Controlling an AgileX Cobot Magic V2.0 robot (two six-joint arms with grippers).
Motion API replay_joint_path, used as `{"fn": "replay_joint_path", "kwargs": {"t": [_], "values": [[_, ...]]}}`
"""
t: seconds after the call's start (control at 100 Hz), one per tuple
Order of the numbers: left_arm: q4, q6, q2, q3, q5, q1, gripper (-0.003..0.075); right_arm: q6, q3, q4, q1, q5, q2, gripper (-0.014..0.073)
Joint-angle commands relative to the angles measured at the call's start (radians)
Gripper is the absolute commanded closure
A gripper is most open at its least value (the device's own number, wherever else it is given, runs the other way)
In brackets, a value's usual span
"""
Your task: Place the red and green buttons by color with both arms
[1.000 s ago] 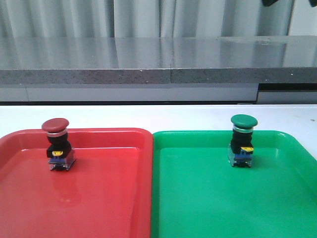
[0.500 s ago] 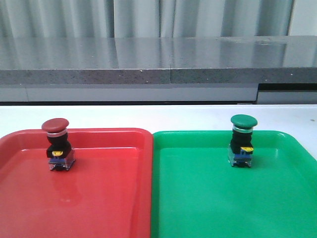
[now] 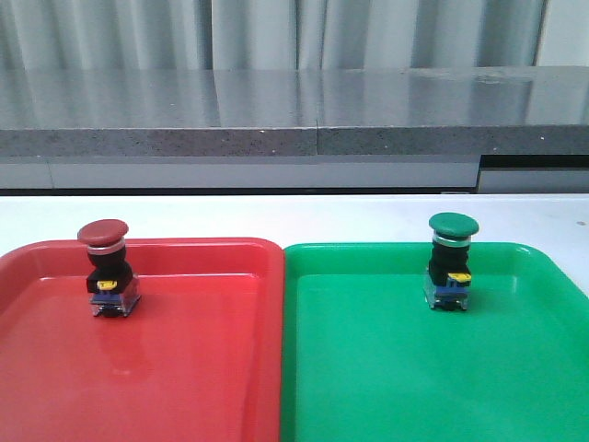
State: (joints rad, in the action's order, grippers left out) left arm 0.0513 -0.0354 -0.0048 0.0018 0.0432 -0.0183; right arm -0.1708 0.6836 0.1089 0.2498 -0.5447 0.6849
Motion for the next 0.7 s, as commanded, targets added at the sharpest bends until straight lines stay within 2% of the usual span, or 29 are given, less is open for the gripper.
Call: {"fn": "replay_joint_path", "kwargs": {"t": [0.0, 0.69], "values": [[-0.009, -0.011, -0.023, 0.042, -0.08, 0.001, 0.0739, 0.0, 0.027, 0.015, -0.006, 0.063, -0.006, 0.0704], [-0.009, -0.011, -0.023, 0.042, -0.08, 0.001, 0.0739, 0.0, 0.013, 0.02, -0.006, 0.08, -0.007, 0.0704]]}}
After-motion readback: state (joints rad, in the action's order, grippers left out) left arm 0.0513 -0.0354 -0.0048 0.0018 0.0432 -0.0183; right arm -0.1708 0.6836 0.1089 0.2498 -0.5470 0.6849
